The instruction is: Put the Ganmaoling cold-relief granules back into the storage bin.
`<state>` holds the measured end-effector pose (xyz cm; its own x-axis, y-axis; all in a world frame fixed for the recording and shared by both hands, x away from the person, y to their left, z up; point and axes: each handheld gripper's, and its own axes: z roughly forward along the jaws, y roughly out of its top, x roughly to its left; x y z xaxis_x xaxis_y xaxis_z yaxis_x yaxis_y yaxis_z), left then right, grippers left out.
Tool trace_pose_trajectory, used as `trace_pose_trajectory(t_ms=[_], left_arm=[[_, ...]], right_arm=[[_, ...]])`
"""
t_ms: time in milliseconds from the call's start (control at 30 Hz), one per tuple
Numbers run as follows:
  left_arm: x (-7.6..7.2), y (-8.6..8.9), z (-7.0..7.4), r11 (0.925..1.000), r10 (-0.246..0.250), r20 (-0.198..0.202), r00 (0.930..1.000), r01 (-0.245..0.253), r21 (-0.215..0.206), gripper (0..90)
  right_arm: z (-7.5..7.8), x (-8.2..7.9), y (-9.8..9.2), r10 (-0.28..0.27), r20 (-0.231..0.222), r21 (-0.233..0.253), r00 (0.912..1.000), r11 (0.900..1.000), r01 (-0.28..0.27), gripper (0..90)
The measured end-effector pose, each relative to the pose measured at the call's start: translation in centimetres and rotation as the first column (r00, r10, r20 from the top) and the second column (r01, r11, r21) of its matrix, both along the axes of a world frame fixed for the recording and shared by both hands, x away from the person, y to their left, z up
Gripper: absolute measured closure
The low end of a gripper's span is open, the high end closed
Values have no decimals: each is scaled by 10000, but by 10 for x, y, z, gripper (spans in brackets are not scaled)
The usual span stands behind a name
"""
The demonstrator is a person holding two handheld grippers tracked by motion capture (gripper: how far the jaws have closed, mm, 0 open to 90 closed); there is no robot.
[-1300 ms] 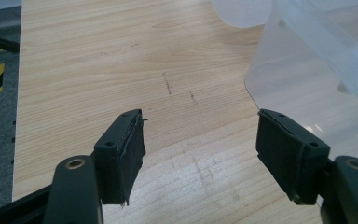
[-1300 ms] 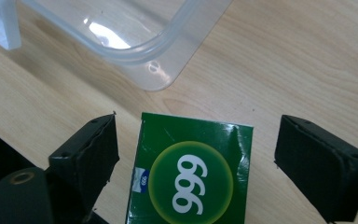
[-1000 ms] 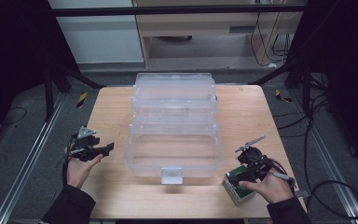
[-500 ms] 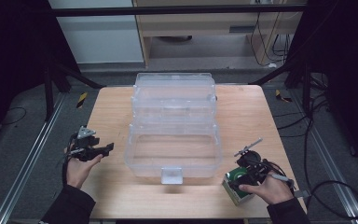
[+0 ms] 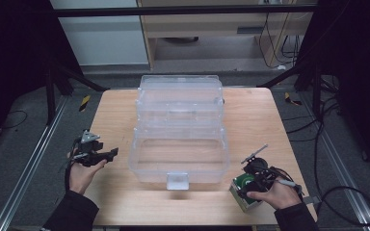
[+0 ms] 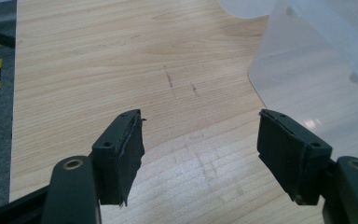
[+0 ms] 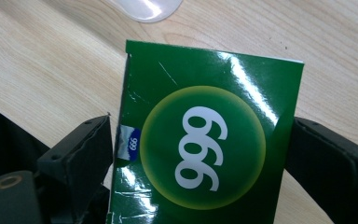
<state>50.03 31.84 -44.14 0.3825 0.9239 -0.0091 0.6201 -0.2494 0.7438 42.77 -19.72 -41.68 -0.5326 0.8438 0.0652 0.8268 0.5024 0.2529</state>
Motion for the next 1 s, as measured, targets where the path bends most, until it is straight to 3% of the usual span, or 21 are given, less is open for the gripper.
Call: trace_pose_trajectory(t_ms=[733,1000], left_arm=[[1,-2,-2,9999,-99,-127,9999,100,76,302],[1,-3,-3,9999,-94,-154,9998,95,107,298]], right_arm=[[-6,7,3,-342,-662,-258,9972,9991,325,143],[-3,6,3,-122,-686,-474,9976,9988,90,168]])
